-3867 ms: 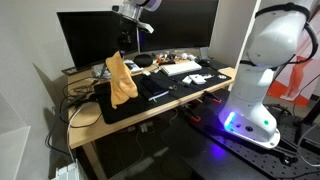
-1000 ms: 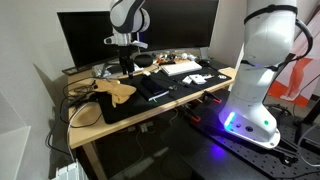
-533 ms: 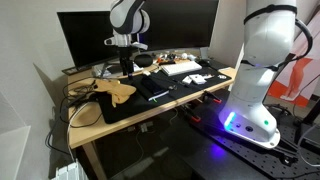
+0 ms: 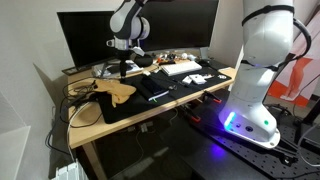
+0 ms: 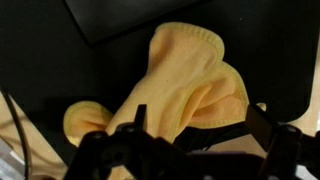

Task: Remove the orange towel from the top of the book, lay the towel flat on the desk

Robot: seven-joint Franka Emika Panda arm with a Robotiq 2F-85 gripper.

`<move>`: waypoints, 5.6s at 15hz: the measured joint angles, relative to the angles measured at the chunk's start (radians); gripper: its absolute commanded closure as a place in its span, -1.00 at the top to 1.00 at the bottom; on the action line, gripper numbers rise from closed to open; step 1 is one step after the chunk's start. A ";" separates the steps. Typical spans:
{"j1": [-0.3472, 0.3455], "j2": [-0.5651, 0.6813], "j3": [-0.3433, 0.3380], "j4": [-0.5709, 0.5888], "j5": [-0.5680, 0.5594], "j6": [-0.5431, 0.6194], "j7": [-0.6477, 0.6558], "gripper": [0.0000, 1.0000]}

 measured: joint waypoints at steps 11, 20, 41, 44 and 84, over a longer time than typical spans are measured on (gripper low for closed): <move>0.086 0.114 0.010 0.012 -0.189 0.243 0.439 1.00; 0.097 0.148 -0.014 0.103 -0.228 0.245 0.618 0.80; 0.167 0.274 -0.084 0.244 -0.267 0.227 0.729 -1.00; 0.169 0.274 -0.084 0.244 -0.267 0.220 0.729 -1.00; -0.203 -0.103 -0.038 0.001 0.066 -0.027 0.413 -1.00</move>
